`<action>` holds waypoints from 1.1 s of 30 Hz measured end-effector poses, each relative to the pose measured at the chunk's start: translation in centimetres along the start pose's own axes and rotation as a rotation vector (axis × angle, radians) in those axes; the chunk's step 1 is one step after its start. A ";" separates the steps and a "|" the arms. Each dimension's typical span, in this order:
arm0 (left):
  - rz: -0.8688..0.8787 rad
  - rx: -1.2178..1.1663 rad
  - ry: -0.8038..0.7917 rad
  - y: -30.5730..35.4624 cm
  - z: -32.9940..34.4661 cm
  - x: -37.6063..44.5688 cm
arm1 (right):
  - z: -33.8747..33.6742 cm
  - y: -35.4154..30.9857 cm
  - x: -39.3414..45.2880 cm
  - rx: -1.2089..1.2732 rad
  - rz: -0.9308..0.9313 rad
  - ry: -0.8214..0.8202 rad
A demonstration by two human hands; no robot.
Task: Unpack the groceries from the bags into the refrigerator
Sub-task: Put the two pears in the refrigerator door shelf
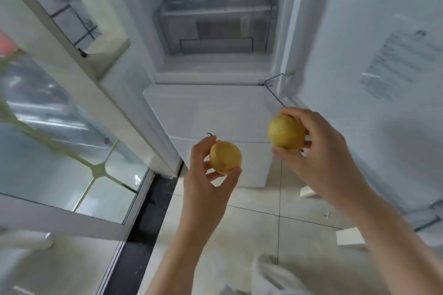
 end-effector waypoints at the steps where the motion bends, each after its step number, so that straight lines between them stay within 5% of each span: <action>1: 0.014 -0.005 -0.031 0.4 1.0 1.2 | -0.8 0.3 0.4 -0.018 0.010 0.029; 17: 0.440 0.302 -0.475 6.0 15.5 14.6 | -5.3 6.9 3.0 -0.169 0.241 0.212; 28: 0.514 0.801 -1.154 4.4 22.6 17.8 | -3.2 9.6 4.6 -0.410 0.523 0.021; 33: 0.629 0.995 -1.334 4.5 24.4 16.6 | -1.5 10.9 5.7 -0.212 0.606 0.002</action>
Point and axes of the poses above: each hand's wrist, its own x-axis towards the middle knuckle, its own z-axis out of the palm, y = z × x, the point moved 10 cm from there along x, towards the middle knuckle
